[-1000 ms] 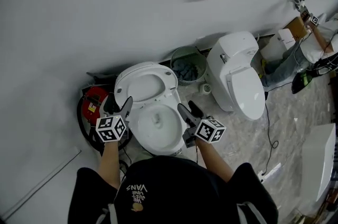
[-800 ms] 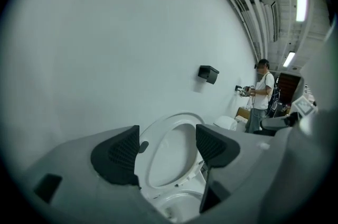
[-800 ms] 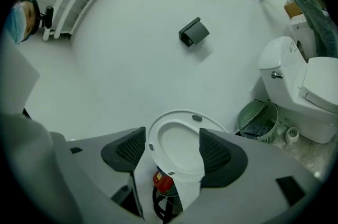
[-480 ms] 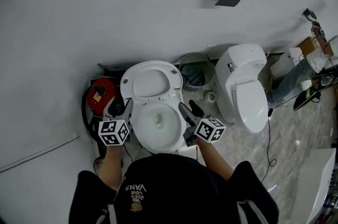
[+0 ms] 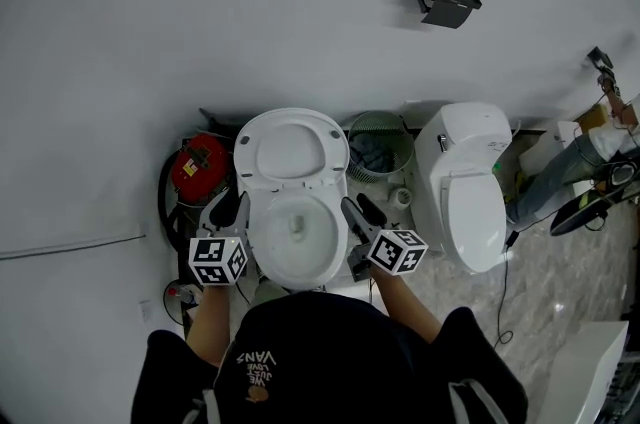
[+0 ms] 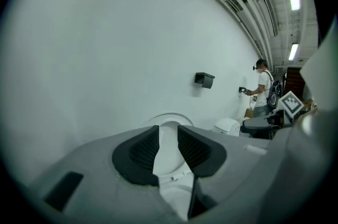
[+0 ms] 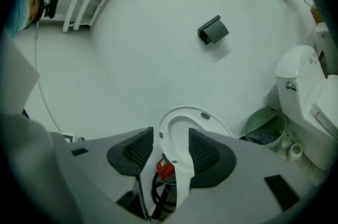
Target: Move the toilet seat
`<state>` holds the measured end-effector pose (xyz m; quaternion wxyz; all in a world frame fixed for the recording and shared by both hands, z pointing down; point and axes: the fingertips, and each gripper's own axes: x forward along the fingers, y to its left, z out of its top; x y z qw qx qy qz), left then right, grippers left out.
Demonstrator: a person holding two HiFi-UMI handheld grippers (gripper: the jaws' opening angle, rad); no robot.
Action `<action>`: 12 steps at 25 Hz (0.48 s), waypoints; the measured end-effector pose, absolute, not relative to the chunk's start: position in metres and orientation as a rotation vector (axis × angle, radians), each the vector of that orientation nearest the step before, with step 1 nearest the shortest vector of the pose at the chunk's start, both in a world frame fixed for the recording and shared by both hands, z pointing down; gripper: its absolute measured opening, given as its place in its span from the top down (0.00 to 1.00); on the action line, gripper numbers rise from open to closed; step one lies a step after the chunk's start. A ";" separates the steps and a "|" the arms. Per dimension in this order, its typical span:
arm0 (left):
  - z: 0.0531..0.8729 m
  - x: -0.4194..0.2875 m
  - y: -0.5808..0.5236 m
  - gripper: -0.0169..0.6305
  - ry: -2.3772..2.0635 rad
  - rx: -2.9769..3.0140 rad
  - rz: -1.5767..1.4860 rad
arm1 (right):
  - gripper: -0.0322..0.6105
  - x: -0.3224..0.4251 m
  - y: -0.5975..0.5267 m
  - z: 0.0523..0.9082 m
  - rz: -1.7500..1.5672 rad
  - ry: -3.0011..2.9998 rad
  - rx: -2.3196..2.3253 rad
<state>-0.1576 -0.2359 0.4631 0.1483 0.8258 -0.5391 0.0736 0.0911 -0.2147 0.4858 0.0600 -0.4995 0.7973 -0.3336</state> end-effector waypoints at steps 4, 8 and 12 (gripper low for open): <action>0.458 -0.153 -0.214 0.90 -1.613 2.350 0.193 | 0.69 0.096 -0.208 0.482 -0.985 2.469 -1.474; 0.458 -0.146 -0.194 0.97 -1.657 2.314 0.171 | 0.76 0.101 -0.203 0.478 -0.967 2.517 -1.426; 0.465 -0.134 -0.172 0.97 -1.651 2.291 0.168 | 0.87 0.106 -0.197 0.475 -0.935 2.547 -1.412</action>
